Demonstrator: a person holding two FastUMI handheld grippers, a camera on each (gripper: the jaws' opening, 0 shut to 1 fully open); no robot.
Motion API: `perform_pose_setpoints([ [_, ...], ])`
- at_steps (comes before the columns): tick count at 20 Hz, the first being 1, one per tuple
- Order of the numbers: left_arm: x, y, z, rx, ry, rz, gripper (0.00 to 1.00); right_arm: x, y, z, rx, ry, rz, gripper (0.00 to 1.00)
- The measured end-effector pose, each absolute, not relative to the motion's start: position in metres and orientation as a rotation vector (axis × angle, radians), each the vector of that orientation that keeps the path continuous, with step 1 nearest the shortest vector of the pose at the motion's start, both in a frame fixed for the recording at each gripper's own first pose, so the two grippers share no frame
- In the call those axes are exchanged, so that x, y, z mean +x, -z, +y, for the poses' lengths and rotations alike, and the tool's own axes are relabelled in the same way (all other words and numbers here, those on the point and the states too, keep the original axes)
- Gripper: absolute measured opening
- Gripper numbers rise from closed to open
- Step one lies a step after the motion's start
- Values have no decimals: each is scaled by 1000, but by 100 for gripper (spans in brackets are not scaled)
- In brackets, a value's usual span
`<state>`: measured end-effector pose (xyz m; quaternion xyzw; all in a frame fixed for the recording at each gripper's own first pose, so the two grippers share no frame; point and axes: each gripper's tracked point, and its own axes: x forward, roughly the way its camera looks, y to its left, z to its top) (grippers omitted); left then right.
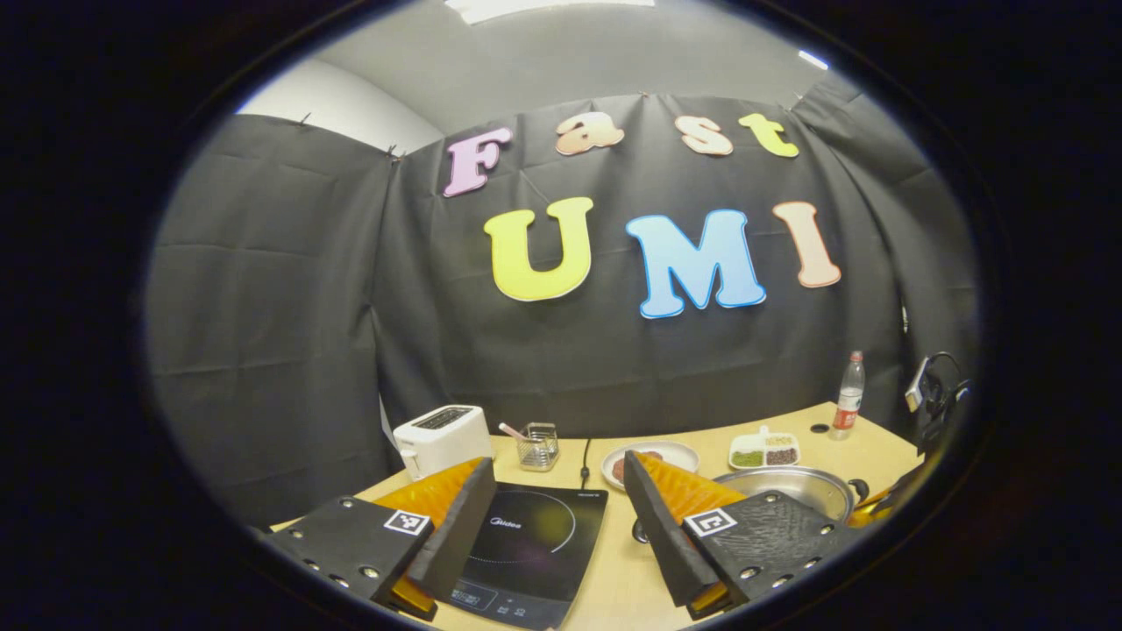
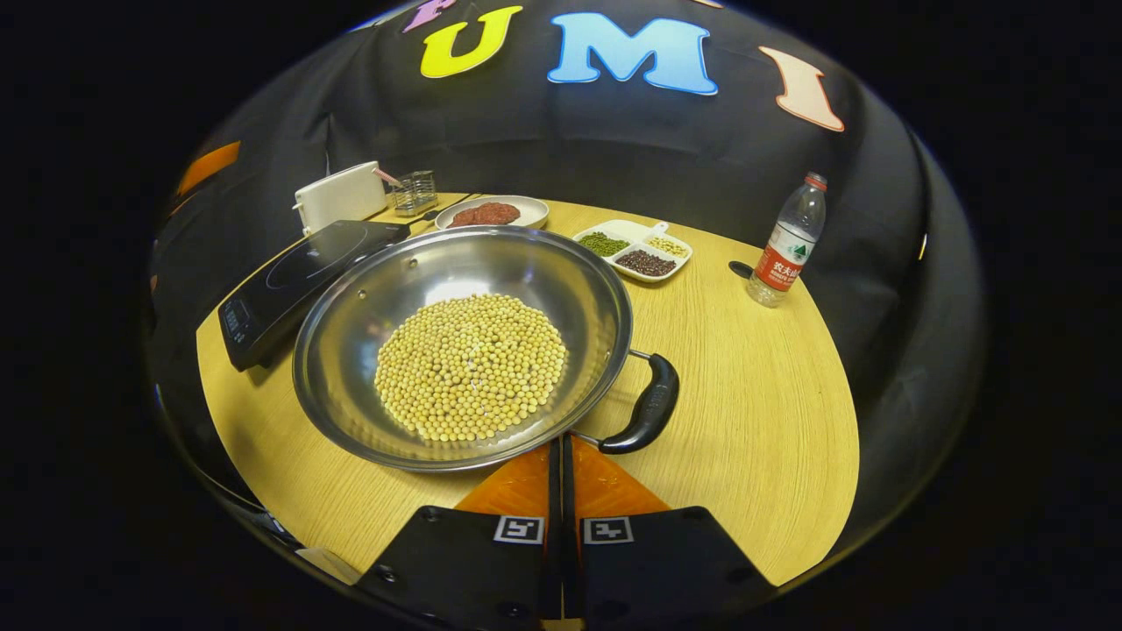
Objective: First push the handle of the pot to place it horizontally, then grasp the pot with both hands and set it on the induction cooktop.
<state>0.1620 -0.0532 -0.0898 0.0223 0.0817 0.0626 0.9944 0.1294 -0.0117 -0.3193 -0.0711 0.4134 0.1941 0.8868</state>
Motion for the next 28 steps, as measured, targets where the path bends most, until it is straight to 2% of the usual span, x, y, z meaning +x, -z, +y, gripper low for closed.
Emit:
perform_pose_setpoints([
  [2, 165, 93, -61, 46, -125, 171, 90, 133, 320, -14, -133, -402, 856, 2],
  [7, 166, 106, -82, 54, -129, 200, 87, 146, 322, -20, -107, -403, 840, 2],
  [9, 163, 111, -89, 56, -135, 211, 92, 152, 322, -22, -88, -401, 836, 2],
  [10, 161, 113, -92, 51, -137, 218, 90, 155, 322, -22, -78, -403, 831, 2],
  [11, 161, 114, -95, 43, -136, 225, 92, 157, 323, -24, -73, -403, 823, 3],
  [12, 160, 116, -98, 38, -135, 231, 87, 160, 322, -25, -70, -397, 819, 3],
  [14, 162, 117, -99, 35, -130, 234, 90, 163, 322, -27, -63, -382, 811, 2],
  [16, 164, 120, -99, 35, -123, 240, 87, 166, 321, -29, -74, -366, 794, 2],
  [17, 165, 122, -100, 29, -115, 245, 92, 167, 320, -31, -80, -351, 786, 2],
  [18, 166, 124, -100, 25, -109, 248, 87, 168, 316, -35, -82, -333, 769, 3],
  [21, 172, 129, -96, 19, -83, 255, 90, 178, 285, -41, -46, -269, 682, 2],
  [25, 184, 128, -93, 22, -40, 243, 87, 190, 241, -47, 21, -197, 573, 4],
  [26, 187, 127, -94, 19, -29, 241, 87, 192, 231, -45, 37, -190, 552, 15],
  [27, 190, 128, -93, 13, -19, 239, 89, 196, 223, -44, 50, -181, 530, 30],
  [28, 193, 129, -95, 8, -6, 239, 89, 198, 215, -43, 60, -174, 514, 59],
])
